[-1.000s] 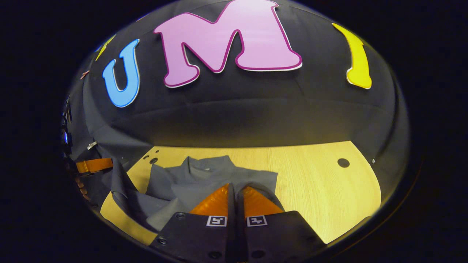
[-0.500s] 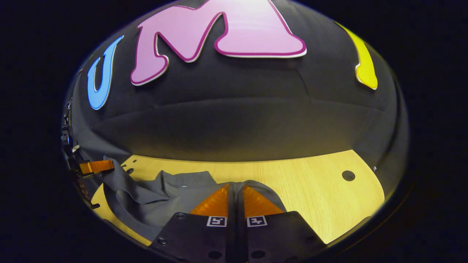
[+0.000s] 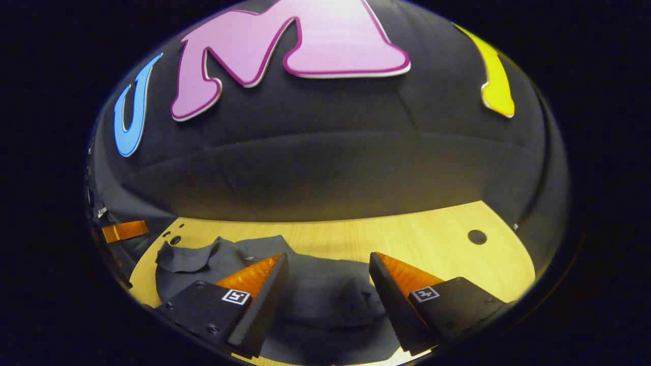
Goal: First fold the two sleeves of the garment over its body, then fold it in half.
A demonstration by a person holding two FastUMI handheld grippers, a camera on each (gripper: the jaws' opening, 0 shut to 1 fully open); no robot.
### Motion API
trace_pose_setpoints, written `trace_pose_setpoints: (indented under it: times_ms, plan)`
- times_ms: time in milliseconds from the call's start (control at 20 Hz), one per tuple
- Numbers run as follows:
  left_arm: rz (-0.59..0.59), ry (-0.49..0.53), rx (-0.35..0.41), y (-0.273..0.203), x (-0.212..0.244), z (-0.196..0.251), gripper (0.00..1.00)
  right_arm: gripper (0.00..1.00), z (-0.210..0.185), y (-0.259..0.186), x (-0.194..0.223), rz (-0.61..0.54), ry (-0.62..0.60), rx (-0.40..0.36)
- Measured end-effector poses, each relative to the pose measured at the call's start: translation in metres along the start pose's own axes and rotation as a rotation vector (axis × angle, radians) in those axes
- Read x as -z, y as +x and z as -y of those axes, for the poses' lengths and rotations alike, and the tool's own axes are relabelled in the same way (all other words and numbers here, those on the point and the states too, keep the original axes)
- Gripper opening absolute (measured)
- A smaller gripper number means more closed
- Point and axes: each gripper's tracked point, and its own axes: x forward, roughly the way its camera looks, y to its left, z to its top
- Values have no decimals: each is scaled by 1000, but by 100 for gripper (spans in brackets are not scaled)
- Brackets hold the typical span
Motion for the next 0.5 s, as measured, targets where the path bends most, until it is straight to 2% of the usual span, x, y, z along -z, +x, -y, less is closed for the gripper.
trace_pose_setpoints:
  times_ms: [100,150,200,250,350,500]
  plan:
    - [23,-5,3,-31,-13,2,96,99,4,-24,-10,17,-13,13]
    - [34,-7,5,-49,-19,4,92,99,7,-40,-16,32,-24,25]
    - [45,-5,8,-68,-23,7,96,98,8,-56,-23,51,-34,38]
    - [59,10,2,-88,-28,8,96,99,8,-74,-30,74,-40,48]
    - [120,85,-52,-128,-38,2,96,98,7,-111,-40,119,-54,58]
    - [180,172,-53,-186,-45,19,96,98,10,-168,-47,154,-65,93]
